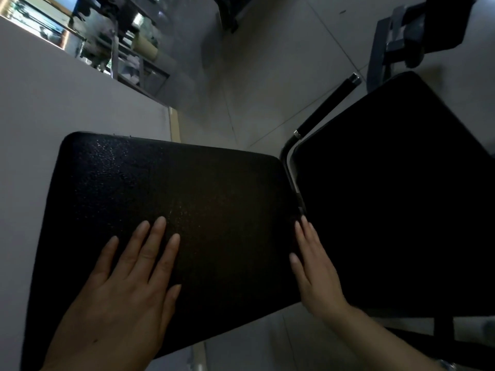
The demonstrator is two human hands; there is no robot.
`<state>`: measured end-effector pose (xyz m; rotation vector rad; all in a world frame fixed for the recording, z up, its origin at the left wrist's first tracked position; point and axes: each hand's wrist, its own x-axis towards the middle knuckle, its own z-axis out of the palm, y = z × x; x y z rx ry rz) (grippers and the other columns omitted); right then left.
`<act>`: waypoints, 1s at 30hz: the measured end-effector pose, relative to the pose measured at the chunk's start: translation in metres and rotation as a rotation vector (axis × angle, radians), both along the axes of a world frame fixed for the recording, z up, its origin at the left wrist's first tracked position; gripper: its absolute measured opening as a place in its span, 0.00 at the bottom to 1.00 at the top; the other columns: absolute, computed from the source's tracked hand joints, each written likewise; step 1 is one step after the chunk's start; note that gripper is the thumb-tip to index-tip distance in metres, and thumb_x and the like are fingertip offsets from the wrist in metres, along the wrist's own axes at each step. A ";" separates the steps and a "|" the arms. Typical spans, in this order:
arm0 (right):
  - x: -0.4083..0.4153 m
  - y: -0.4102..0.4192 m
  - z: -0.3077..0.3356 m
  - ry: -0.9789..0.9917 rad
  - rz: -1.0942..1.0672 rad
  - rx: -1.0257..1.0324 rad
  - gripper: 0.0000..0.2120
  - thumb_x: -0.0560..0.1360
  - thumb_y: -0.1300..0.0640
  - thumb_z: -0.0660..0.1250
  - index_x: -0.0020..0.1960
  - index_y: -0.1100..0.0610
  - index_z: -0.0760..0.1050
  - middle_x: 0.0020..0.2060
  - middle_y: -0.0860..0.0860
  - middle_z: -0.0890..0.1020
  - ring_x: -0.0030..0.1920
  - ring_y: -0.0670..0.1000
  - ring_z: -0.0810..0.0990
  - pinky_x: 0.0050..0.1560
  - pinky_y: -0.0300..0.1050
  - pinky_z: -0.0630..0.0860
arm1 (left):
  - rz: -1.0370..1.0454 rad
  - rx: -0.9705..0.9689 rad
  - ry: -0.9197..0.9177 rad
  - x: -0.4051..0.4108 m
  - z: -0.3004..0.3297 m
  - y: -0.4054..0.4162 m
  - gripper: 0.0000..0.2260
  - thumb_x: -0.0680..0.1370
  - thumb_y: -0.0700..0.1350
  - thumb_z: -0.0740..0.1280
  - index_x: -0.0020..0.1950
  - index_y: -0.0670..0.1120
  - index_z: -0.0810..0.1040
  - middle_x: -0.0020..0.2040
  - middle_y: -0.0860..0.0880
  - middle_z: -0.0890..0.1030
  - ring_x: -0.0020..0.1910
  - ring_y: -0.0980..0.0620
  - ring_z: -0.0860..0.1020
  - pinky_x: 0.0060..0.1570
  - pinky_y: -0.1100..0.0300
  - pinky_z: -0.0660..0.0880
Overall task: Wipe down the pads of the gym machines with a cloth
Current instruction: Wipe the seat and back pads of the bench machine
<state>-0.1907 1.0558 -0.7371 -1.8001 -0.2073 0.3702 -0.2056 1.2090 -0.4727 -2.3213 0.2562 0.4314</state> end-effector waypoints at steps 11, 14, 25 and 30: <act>0.188 0.060 0.020 -0.037 0.068 -0.023 0.25 0.82 0.46 0.49 0.77 0.51 0.51 0.76 0.49 0.55 0.76 0.49 0.48 0.73 0.46 0.44 | -0.033 0.027 0.004 0.000 0.000 0.008 0.27 0.81 0.55 0.41 0.72 0.41 0.61 0.75 0.40 0.58 0.73 0.45 0.56 0.72 0.48 0.45; 0.207 0.068 0.024 -0.043 0.053 -0.012 0.22 0.82 0.47 0.50 0.73 0.54 0.62 0.70 0.53 0.68 0.73 0.52 0.60 0.73 0.50 0.53 | -0.047 0.032 0.001 0.000 -0.001 0.009 0.27 0.81 0.55 0.40 0.74 0.43 0.59 0.75 0.40 0.57 0.73 0.44 0.56 0.72 0.47 0.44; 0.192 0.069 0.053 -0.015 -0.034 0.002 0.18 0.82 0.53 0.52 0.69 0.57 0.68 0.66 0.55 0.73 0.69 0.54 0.67 0.70 0.49 0.60 | -0.010 -0.036 -0.029 -0.002 -0.005 0.003 0.24 0.80 0.52 0.47 0.70 0.40 0.64 0.74 0.39 0.59 0.73 0.44 0.56 0.71 0.46 0.47; 0.197 0.077 0.081 -0.025 0.030 0.019 0.18 0.82 0.52 0.51 0.63 0.60 0.72 0.57 0.58 0.77 0.59 0.58 0.73 0.57 0.47 0.66 | 0.025 -0.100 -0.020 0.000 -0.007 0.000 0.29 0.71 0.53 0.55 0.69 0.40 0.66 0.74 0.38 0.61 0.73 0.43 0.57 0.70 0.45 0.50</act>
